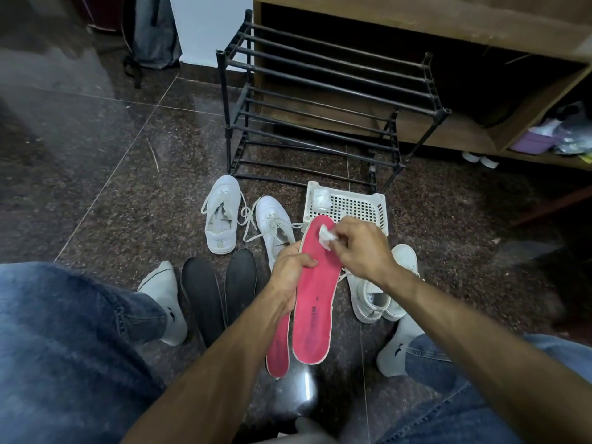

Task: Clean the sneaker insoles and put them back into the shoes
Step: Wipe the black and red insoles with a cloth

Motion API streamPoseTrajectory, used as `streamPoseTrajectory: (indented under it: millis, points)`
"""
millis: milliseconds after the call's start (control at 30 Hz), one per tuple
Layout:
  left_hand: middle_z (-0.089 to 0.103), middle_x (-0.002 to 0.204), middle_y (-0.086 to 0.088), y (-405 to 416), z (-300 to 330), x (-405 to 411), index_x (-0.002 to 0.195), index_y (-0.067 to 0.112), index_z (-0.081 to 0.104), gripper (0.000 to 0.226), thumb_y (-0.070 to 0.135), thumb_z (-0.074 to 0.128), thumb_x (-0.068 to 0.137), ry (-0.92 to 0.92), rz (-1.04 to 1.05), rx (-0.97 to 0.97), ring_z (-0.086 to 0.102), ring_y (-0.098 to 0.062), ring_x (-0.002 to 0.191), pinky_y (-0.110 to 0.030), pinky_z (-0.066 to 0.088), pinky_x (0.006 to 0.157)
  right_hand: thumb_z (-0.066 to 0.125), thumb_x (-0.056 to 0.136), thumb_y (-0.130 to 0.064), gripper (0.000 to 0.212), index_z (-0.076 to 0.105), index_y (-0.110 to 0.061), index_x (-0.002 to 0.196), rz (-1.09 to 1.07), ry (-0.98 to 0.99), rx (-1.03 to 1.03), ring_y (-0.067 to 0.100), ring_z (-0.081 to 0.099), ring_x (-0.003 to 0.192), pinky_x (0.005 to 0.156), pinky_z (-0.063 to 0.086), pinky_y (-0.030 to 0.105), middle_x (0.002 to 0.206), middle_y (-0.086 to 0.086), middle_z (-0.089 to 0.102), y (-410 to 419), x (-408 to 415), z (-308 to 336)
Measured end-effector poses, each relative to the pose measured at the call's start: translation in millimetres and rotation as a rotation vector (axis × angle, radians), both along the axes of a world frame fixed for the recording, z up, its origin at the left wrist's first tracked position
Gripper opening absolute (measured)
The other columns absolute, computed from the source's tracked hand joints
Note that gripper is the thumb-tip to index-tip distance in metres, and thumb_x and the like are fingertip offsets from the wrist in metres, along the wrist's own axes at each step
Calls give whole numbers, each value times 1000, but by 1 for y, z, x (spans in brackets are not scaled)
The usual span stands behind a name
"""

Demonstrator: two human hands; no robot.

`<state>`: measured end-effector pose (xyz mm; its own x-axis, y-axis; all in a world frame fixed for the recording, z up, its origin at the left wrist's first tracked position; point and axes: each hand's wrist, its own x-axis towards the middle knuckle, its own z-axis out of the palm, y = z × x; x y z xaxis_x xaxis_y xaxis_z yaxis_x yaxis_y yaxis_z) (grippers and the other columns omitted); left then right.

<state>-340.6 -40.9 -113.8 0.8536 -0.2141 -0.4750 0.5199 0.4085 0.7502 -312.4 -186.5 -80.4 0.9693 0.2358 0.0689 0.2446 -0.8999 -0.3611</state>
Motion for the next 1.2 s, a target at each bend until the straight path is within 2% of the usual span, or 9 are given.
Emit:
streamPoseTrajectory:
  millis: [100, 333, 467, 600, 767, 900, 1033, 1133, 1200]
  points:
    - [66, 75, -11, -1, -3, -2, 97, 8, 66, 36, -16, 42, 82, 13, -6, -3, 62, -20, 59, -29, 53, 54, 65, 86, -17, 8, 71, -15, 91, 190, 76, 6, 15, 55, 73, 65, 48, 36, 84, -12, 56, -4, -15, -5]
    - [69, 74, -9, -2, -6, -4, 94, 10, 66, 33, -12, 45, 82, 24, -74, 43, 64, -22, 62, -31, 54, 60, 62, 88, -22, 13, 69, -12, 84, -177, -59, 6, 24, 58, 81, 66, 44, 32, 91, 1, 64, -7, 19, -3]
    - [69, 77, -8, -2, -7, -3, 105, 10, 66, 45, -16, 39, 80, -16, -104, 35, 64, -21, 66, -30, 55, 62, 63, 85, -19, 10, 72, -16, 90, 81, 21, 91, 21, 61, 78, 66, 49, 36, 87, -1, 65, 2, 10, -4]
    - [70, 81, -8, -4, -7, -5, 106, 14, 67, 50, -18, 38, 79, -33, -167, 54, 65, -22, 67, -30, 55, 61, 63, 86, -20, 13, 69, -10, 80, -118, -32, 88, 24, 60, 79, 67, 48, 34, 86, 0, 64, -9, 27, -5]
    - [72, 74, -2, -4, -6, -1, 104, 19, 67, 53, -18, 38, 80, -50, -131, 43, 64, -18, 65, -28, 53, 59, 61, 85, -18, 11, 71, -14, 86, 113, -17, 68, 21, 60, 76, 64, 48, 34, 87, -3, 64, -2, 5, -5]
    - [74, 80, -3, -5, -11, -4, 109, 19, 67, 54, -17, 38, 80, -49, -157, 49, 67, -19, 68, -30, 56, 63, 60, 87, -22, 16, 67, -10, 79, -156, -54, 46, 23, 58, 77, 65, 48, 36, 86, 0, 63, -11, 18, -6]
    - [71, 79, -5, -3, -12, -2, 119, 12, 64, 56, -18, 37, 80, -56, -122, 17, 65, -16, 64, -27, 55, 59, 63, 86, -19, 10, 72, -14, 89, 75, -8, 67, 19, 60, 77, 64, 46, 32, 89, -4, 64, -4, -3, -9]
    - [71, 87, -10, -5, -17, -2, 118, 13, 65, 53, -16, 39, 81, -32, -100, -2, 65, -21, 69, -30, 56, 62, 61, 88, -22, 11, 69, -14, 86, -100, -49, 15, 20, 58, 78, 61, 36, 28, 87, -4, 61, -9, 2, -11]
    - [71, 92, -14, -7, -20, -4, 120, 13, 65, 47, -10, 43, 85, 12, -71, -34, 66, -25, 73, -35, 55, 66, 60, 89, -23, 14, 69, -14, 87, -146, -28, -4, 22, 59, 79, 62, 39, 29, 88, -3, 61, -10, 3, -13]
